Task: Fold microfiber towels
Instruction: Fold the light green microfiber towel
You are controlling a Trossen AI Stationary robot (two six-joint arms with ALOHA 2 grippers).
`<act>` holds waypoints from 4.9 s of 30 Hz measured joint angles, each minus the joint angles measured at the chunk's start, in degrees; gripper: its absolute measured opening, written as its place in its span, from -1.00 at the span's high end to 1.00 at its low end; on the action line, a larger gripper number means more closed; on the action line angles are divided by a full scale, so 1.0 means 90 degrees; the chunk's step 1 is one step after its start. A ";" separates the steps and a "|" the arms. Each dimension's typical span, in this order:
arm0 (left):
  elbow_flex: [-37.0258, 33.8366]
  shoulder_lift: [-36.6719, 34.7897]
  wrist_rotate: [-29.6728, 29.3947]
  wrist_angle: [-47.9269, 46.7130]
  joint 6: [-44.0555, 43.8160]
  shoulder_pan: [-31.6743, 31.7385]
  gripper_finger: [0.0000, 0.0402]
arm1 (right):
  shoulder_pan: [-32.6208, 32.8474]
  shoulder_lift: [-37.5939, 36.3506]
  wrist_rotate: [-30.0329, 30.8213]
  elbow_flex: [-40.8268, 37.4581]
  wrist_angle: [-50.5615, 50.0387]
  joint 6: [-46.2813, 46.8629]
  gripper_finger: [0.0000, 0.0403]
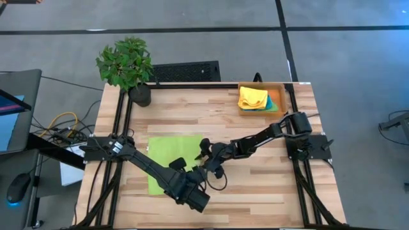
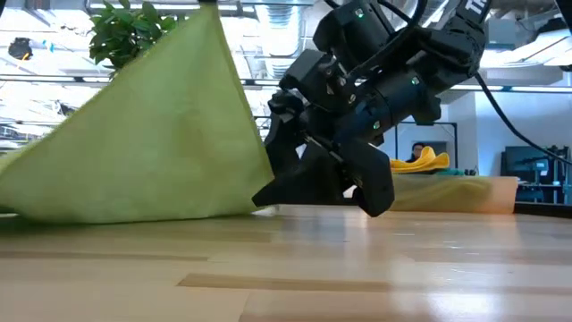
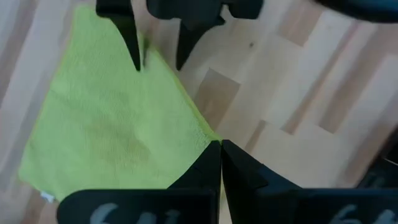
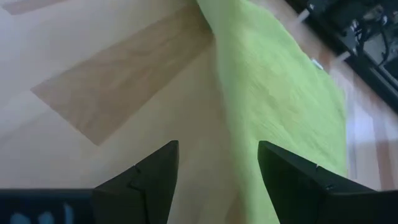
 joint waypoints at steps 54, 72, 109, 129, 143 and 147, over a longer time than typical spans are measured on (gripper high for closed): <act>-0.0572 0.0013 0.0491 0.0575 -0.2204 -0.0600 1.00 | -0.0281 -0.1957 0.0385 -0.0012 -0.4499 0.0219 0.97; -0.1464 0.0041 0.0987 0.0783 -0.4851 -0.0788 1.00 | -0.0608 -0.1834 0.0327 0.0002 -0.2684 -0.1199 0.96; -0.1569 0.0039 0.1073 0.0138 -0.6730 -0.0821 1.00 | -0.1046 -0.0083 -0.0818 0.1281 -0.1422 -0.1551 0.96; -0.2518 0.0034 0.1325 0.0741 -0.6749 -0.0963 1.00 | -0.1267 -0.0107 -0.0816 0.1530 -0.1391 -0.1550 0.96; -0.2516 0.0034 0.1292 0.0653 -0.7278 -0.0959 0.94 | -0.1224 -0.0107 -0.0817 0.1525 -0.1376 -0.1497 0.60; -0.2516 0.0034 0.1292 0.0640 -0.7392 -0.0959 0.81 | -0.1216 -0.0107 -0.0817 0.1523 -0.1311 -0.1497 0.37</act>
